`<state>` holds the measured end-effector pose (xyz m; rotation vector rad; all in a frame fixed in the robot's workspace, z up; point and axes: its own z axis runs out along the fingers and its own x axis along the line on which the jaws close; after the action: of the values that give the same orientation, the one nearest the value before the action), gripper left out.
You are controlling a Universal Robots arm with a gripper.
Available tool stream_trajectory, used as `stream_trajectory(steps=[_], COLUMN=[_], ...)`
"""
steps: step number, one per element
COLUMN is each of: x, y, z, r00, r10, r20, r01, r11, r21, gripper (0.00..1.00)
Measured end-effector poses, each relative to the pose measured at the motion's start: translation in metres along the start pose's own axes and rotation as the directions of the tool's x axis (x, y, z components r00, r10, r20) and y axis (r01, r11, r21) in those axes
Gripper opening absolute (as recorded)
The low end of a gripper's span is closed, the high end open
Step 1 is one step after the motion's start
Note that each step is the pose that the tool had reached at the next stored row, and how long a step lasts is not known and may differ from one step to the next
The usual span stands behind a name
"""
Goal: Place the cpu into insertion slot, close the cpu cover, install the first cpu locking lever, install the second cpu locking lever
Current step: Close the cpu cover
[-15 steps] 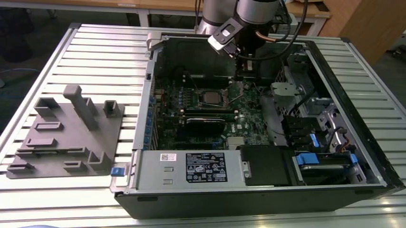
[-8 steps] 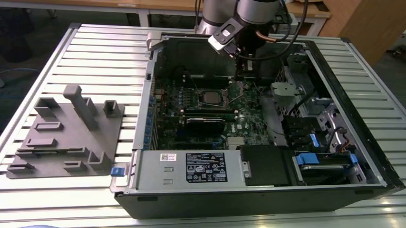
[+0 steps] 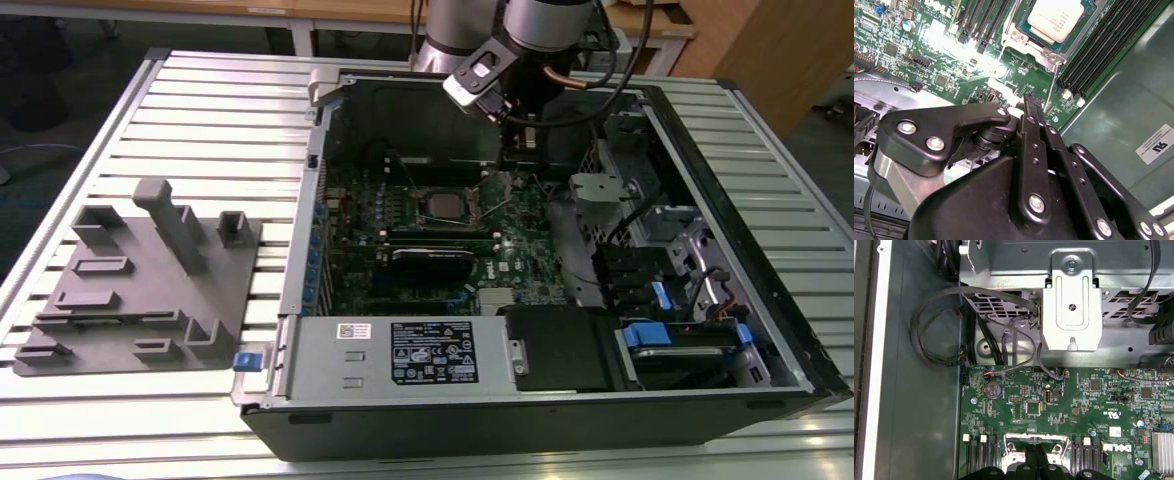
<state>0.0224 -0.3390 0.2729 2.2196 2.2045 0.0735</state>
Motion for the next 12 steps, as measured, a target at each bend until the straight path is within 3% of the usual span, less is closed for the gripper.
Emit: stream_trajectory(steps=[12], x=[0.0], y=[0.003], z=[0.0002], r00=[1.0], r10=[0.0], r20=[0.0], r01=[0.0], r11=[1.0], r21=[0.0], gripper=[0.11])
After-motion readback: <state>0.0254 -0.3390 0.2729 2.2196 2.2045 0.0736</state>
